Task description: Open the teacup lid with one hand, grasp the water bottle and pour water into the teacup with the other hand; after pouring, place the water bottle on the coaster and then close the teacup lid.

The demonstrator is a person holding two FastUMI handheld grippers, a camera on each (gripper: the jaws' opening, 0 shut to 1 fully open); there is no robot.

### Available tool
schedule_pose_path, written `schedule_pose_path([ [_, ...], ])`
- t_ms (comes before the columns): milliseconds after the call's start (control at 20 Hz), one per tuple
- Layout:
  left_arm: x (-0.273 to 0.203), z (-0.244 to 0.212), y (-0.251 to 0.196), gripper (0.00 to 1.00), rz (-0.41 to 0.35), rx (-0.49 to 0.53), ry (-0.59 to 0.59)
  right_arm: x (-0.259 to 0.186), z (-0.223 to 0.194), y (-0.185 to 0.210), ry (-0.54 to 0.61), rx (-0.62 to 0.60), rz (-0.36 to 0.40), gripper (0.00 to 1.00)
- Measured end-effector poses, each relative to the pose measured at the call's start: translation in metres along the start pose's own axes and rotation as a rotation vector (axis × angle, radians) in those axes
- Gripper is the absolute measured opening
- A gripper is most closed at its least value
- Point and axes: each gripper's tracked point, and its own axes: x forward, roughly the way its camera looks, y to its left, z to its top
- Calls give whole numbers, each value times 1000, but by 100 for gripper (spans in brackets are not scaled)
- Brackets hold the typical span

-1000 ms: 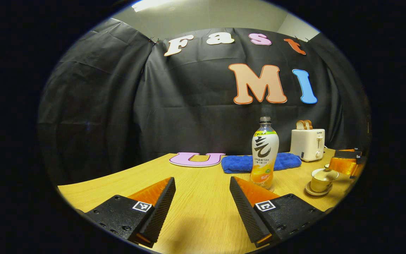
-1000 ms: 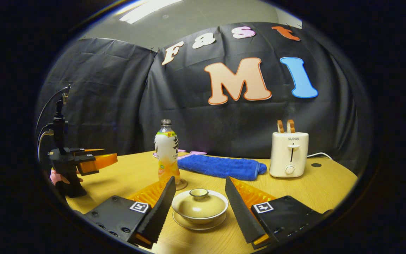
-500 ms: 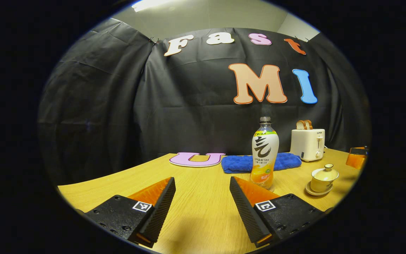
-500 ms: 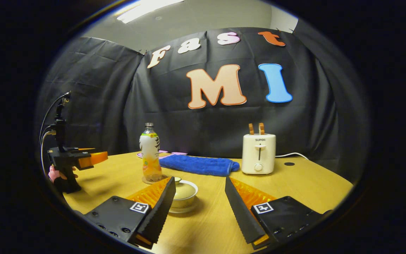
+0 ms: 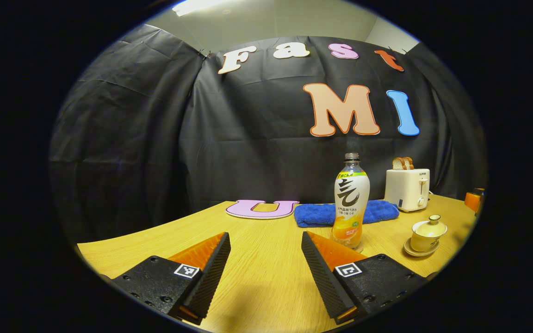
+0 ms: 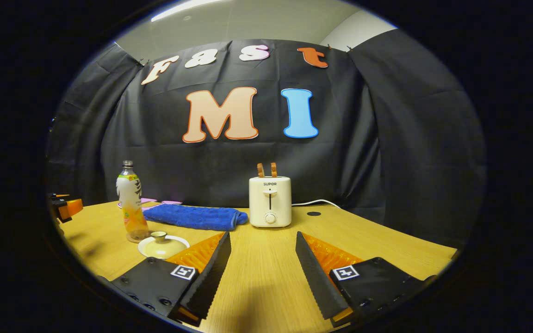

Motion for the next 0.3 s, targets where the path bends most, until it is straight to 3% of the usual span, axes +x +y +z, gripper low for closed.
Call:
schedule_pose_path([
  [300,-1,1,1,90,0,1,-1,-2,1,-2,-2,-1,-13,88],
])
